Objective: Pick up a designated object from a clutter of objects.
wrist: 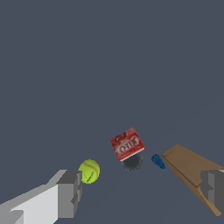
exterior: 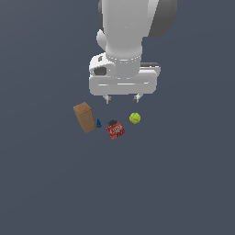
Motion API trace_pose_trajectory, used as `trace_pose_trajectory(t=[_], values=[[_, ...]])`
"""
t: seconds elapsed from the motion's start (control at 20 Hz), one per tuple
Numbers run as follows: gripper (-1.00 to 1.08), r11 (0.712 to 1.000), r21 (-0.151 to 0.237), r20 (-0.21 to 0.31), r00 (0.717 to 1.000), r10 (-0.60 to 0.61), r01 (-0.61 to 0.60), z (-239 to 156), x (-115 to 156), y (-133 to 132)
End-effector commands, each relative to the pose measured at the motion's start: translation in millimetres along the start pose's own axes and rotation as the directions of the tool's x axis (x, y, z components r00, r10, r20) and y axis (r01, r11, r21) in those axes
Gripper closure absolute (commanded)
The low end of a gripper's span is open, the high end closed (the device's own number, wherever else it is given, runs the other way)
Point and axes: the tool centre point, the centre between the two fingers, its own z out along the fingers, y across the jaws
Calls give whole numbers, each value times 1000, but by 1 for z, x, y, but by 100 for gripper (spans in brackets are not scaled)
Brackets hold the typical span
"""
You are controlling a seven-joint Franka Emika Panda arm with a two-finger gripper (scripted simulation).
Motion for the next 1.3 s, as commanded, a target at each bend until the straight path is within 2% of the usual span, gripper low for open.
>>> trace_pose_trajectory(t=[0.0, 0.4, 0.55, 0.85, 1.25], values=[[-92, 1000, 0, 0, 1000, 0, 0, 0, 0, 0], [-92, 998, -5, -22, 998, 61, -62, -4, 9, 25], [-92, 998, -5, -23, 997, 67, -67, -4, 10, 27], [-92, 999, -6, -22, 999, 47, -47, 0, 8, 31], [-92, 1000, -9, -20, 1000, -24, 24, 13, 0, 51]])
